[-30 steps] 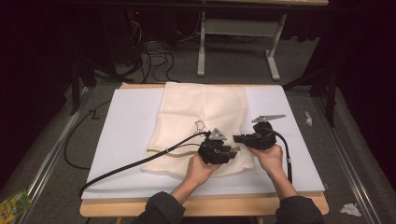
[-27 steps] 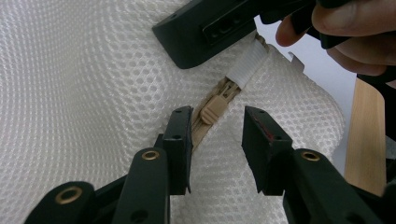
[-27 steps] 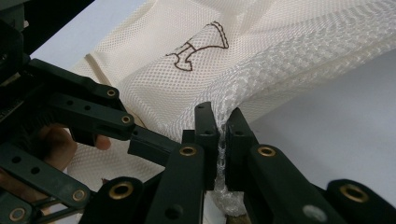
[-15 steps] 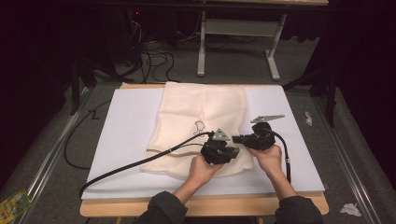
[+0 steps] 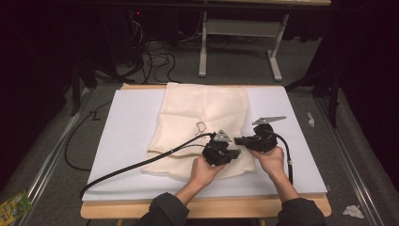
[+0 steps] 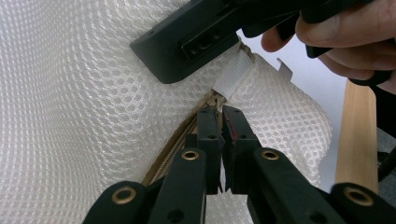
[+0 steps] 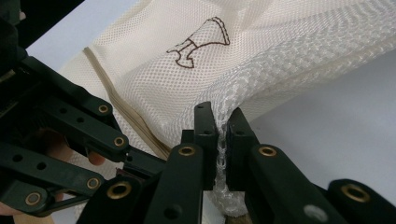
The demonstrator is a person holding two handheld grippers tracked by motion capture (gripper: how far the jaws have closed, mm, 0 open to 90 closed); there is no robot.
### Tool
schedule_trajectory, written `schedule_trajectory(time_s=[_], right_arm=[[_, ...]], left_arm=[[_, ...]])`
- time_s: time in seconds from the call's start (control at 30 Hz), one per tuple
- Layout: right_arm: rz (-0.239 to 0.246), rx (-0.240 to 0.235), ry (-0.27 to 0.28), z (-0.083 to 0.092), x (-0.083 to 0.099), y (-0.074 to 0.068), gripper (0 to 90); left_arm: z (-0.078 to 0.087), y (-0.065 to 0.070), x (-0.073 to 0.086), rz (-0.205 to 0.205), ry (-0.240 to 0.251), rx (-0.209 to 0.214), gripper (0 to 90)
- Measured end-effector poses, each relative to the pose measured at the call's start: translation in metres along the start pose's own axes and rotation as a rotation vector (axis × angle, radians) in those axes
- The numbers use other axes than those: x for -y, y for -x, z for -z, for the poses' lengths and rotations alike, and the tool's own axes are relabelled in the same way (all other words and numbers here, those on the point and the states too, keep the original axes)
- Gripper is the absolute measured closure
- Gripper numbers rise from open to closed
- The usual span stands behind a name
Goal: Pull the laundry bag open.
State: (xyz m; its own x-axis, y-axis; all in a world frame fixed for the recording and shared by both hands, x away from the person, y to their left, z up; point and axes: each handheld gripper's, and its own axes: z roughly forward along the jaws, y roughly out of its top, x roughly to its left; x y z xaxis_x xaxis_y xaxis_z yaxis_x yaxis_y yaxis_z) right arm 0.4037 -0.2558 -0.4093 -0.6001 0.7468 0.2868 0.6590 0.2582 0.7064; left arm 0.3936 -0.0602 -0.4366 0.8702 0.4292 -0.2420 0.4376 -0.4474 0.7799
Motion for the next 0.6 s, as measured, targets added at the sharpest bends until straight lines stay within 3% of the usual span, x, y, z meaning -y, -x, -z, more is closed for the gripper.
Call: schedule_trajectory(time_s=[0.27,0.6], right_arm=[[0.010,0.004,-0.013,0.0024,0.0015,-0.0007,78.4],[0.031,0.006,-0.031,0.0029,0.0035,-0.0013,87.4]], left_arm=[[0.0027,-0.0013,-0.0024,0.007,0.004,-0.010,87.1],[0.0032,-0.0020,-0.0019,0.008,-0.010,-0.011,87.2]])
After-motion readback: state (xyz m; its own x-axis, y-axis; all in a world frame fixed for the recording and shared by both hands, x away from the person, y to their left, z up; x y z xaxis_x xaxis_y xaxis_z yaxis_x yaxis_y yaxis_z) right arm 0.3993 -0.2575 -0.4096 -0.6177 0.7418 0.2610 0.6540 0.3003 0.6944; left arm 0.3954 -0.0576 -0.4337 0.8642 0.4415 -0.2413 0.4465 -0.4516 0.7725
